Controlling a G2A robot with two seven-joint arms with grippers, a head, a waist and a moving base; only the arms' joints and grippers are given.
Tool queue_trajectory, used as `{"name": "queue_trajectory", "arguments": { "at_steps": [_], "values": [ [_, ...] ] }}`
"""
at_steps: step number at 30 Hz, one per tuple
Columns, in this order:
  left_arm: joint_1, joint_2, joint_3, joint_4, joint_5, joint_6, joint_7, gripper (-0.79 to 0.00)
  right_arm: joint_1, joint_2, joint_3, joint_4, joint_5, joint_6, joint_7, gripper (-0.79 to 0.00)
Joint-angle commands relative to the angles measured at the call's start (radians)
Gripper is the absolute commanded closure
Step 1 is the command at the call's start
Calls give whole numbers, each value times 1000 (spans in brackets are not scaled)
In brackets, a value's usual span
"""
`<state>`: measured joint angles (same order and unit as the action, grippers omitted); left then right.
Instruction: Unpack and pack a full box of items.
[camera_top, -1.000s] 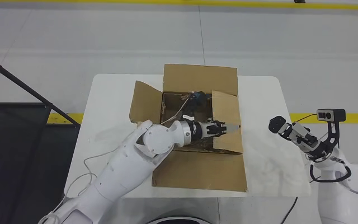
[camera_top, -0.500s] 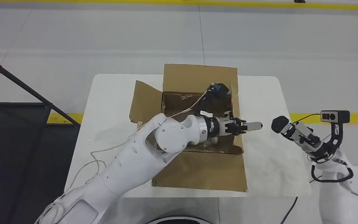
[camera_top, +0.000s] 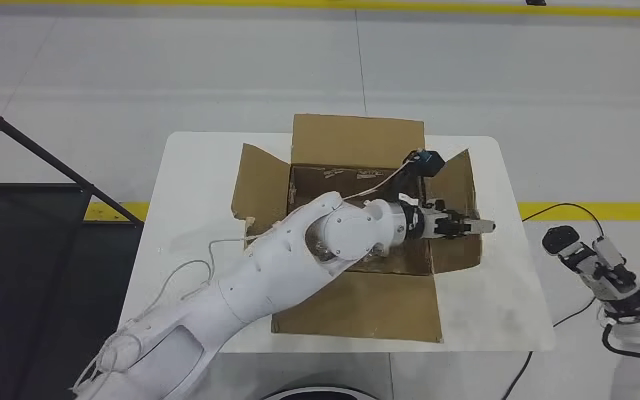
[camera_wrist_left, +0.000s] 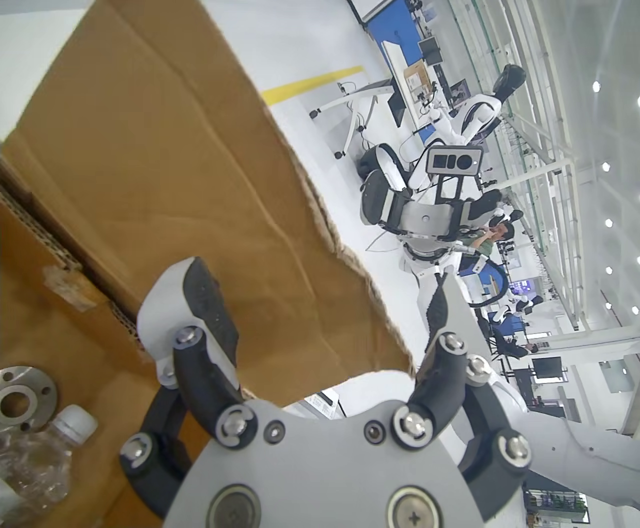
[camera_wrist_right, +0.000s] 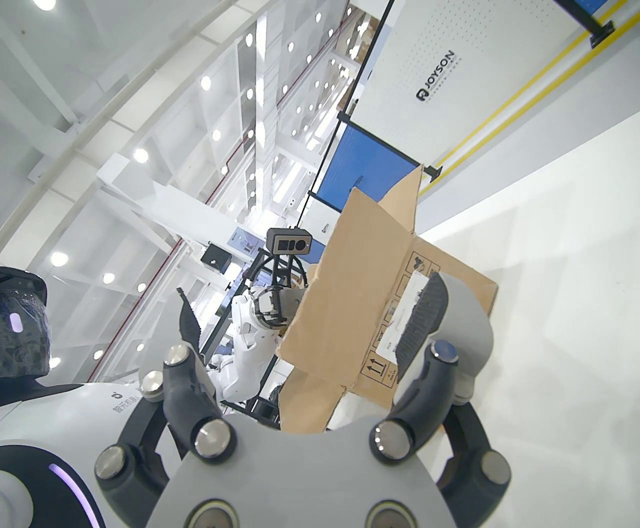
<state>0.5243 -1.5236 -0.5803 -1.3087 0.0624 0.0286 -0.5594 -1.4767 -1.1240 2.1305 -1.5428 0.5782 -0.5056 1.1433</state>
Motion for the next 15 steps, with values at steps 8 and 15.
{"name": "queue_trajectory", "arguments": {
  "at_steps": [8,15],
  "values": [
    [-52,-74,68,141,-38,-33,9,-785,-43,8,18,5,-25,-13,-35,-785],
    [-64,-106,75,207,-44,-25,-7,-785,-59,12,6,0,-28,-16,-46,-785]
  ]
}}
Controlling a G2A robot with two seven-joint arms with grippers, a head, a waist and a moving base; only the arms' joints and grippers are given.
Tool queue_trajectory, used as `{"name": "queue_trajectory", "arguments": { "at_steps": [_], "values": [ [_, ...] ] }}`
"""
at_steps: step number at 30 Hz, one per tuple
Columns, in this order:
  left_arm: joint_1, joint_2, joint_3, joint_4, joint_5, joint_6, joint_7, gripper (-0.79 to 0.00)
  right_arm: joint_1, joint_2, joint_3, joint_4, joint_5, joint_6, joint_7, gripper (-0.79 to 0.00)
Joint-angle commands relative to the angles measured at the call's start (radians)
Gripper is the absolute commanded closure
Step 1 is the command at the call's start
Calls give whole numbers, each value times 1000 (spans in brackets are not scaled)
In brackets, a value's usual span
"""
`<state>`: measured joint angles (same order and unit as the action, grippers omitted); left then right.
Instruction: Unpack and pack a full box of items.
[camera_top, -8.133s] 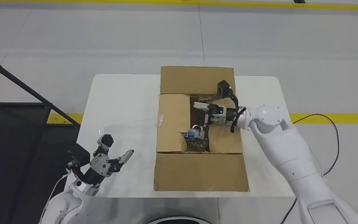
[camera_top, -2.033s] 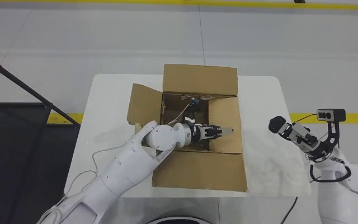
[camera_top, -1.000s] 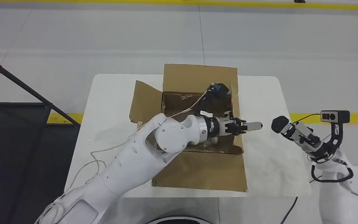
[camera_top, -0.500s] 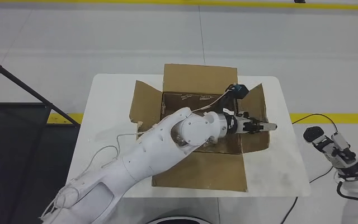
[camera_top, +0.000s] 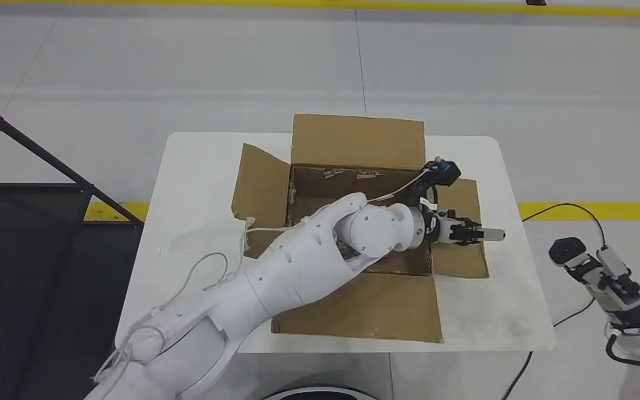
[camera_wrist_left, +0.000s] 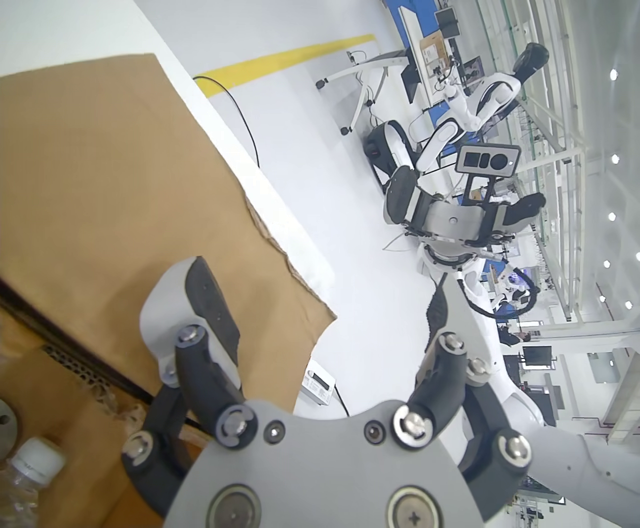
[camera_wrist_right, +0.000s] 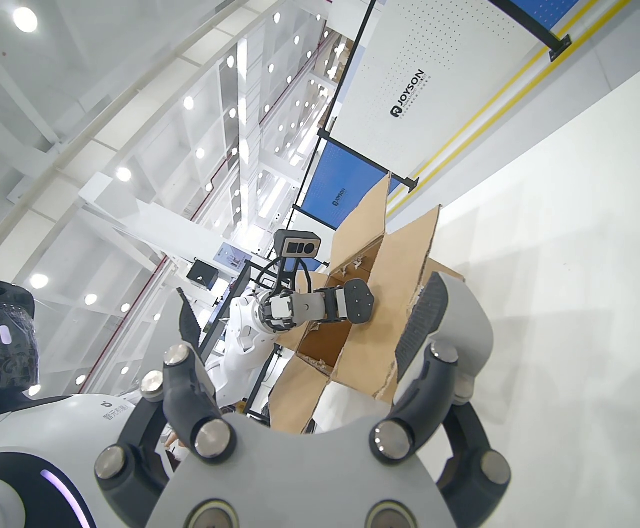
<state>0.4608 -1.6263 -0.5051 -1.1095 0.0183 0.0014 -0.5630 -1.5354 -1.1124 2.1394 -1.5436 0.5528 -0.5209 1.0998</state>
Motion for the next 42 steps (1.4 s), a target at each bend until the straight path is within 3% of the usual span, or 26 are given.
{"name": "queue_trajectory", "arguments": {
  "at_steps": [1,12,17,21,24,29,33,42],
  "values": [
    [1,-7,0,14,1,1,-4,-785,-1,1,-6,0,-4,0,-5,-785],
    [15,-29,-24,34,19,-3,-11,-785,-10,8,-26,4,6,0,-20,-785],
    [22,-17,-82,-66,34,-33,-17,-785,-1,13,-30,-3,25,24,-32,-785],
    [49,20,-169,-212,132,19,-31,-785,15,18,-35,-34,75,66,-2,-785],
    [112,60,-265,-360,215,70,-73,-785,40,24,-51,-62,117,125,35,-785],
    [293,130,-463,-683,363,145,-165,-785,94,30,-97,-117,118,183,22,-785],
    [440,170,-609,-901,449,167,-241,-785,135,33,-156,-146,83,222,-1,-785],
    [718,222,-949,-1205,415,127,-349,-785,206,40,-281,-157,-39,305,-56,-785]
  ]
}}
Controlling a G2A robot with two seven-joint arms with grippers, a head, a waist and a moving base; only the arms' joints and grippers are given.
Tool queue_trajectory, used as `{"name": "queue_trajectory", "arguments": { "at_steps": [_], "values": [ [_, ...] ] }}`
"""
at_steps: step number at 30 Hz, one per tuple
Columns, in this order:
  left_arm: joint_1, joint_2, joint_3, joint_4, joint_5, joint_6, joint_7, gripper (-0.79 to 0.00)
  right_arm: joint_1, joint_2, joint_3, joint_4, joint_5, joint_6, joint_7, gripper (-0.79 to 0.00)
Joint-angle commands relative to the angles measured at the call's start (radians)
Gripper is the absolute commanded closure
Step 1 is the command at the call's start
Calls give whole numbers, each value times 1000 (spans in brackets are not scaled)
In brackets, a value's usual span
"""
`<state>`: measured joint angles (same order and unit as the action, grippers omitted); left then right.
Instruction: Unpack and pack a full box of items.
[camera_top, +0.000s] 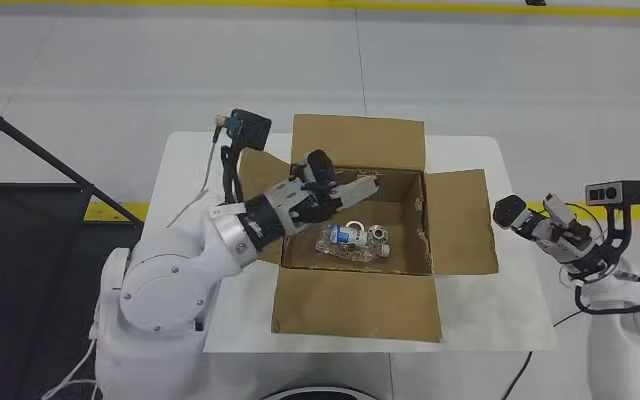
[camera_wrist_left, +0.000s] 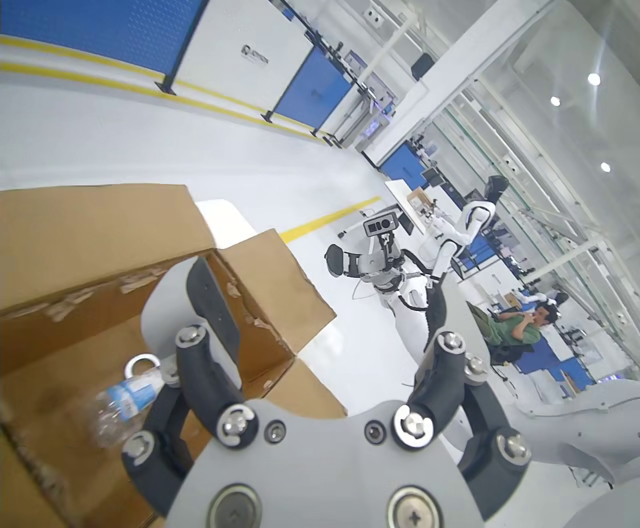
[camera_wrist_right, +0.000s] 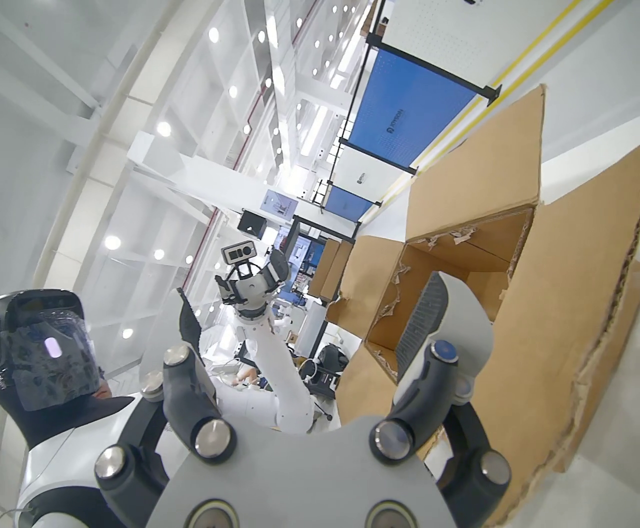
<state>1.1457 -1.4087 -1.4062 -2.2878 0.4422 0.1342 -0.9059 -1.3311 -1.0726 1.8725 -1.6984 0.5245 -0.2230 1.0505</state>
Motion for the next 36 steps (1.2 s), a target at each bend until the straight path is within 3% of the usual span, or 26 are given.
{"name": "queue_trajectory", "arguments": {
  "at_steps": [1,9,17,36],
  "values": [
    [59,8,-86,-47,-20,-13,-9,-785,4,1,-24,-4,-23,12,-10,-785],
    [247,30,-342,-62,-141,-151,8,-785,11,2,-87,24,-129,82,-123,-785],
    [255,31,-350,-62,-148,-159,7,-785,5,3,-133,71,-189,132,-208,-785],
    [255,31,-350,-62,-148,-159,7,-785,32,-14,-325,80,-237,123,-294,-785]
  ]
}}
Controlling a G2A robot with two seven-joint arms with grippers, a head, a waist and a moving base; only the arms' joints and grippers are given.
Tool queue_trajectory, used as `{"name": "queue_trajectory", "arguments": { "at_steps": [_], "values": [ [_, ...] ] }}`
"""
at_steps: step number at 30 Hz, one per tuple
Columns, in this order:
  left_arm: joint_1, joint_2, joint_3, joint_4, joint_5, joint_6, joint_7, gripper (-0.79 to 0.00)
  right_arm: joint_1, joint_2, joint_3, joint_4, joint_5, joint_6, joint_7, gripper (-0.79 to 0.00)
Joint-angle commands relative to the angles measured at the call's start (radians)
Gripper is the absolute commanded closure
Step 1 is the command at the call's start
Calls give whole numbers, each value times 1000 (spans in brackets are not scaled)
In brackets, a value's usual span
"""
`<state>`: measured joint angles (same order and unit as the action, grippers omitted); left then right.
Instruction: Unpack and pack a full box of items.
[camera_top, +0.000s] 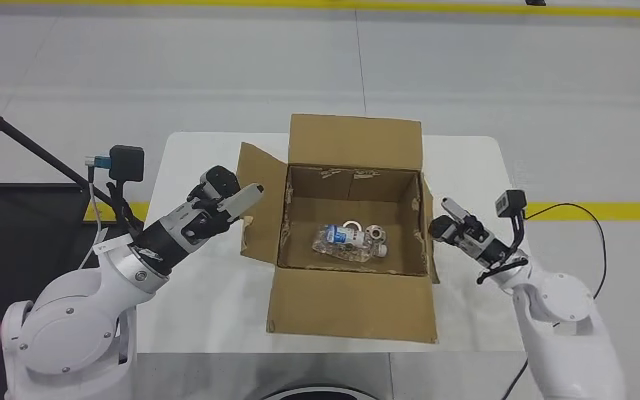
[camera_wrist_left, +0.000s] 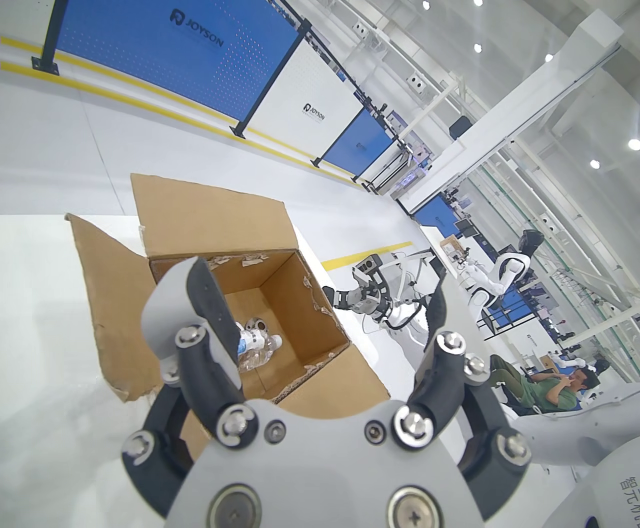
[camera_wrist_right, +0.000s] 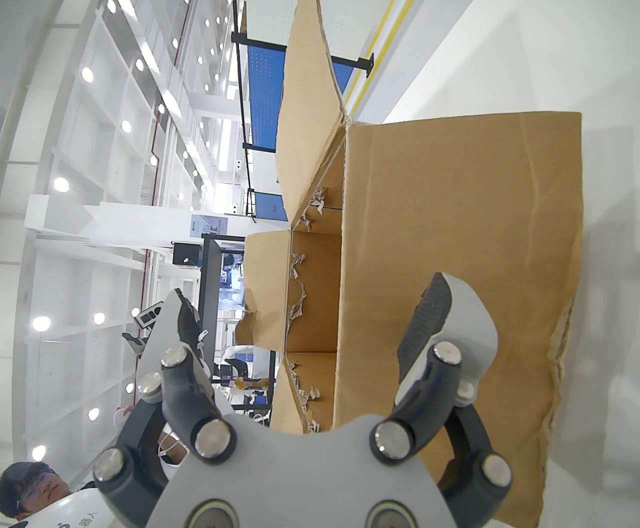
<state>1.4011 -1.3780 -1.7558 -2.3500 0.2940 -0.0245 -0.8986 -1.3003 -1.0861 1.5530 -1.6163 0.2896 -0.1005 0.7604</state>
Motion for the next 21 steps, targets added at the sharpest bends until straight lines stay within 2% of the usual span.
{"name": "queue_trajectory", "arguments": {
  "at_steps": [1,14,17,21],
  "values": [
    [0,0,0,0,0,0,0,-785,2,-1,-12,-5,-3,1,-7,-785],
    [0,0,0,0,0,0,0,-785,57,-11,-86,-15,-34,-19,-79,-785],
    [20,3,-9,0,-1,-10,36,-785,61,-11,-74,-58,-26,-50,-89,-785],
    [66,7,-67,0,-24,-14,85,-785,75,-5,-69,-168,-102,-63,-58,-785]
  ]
}}
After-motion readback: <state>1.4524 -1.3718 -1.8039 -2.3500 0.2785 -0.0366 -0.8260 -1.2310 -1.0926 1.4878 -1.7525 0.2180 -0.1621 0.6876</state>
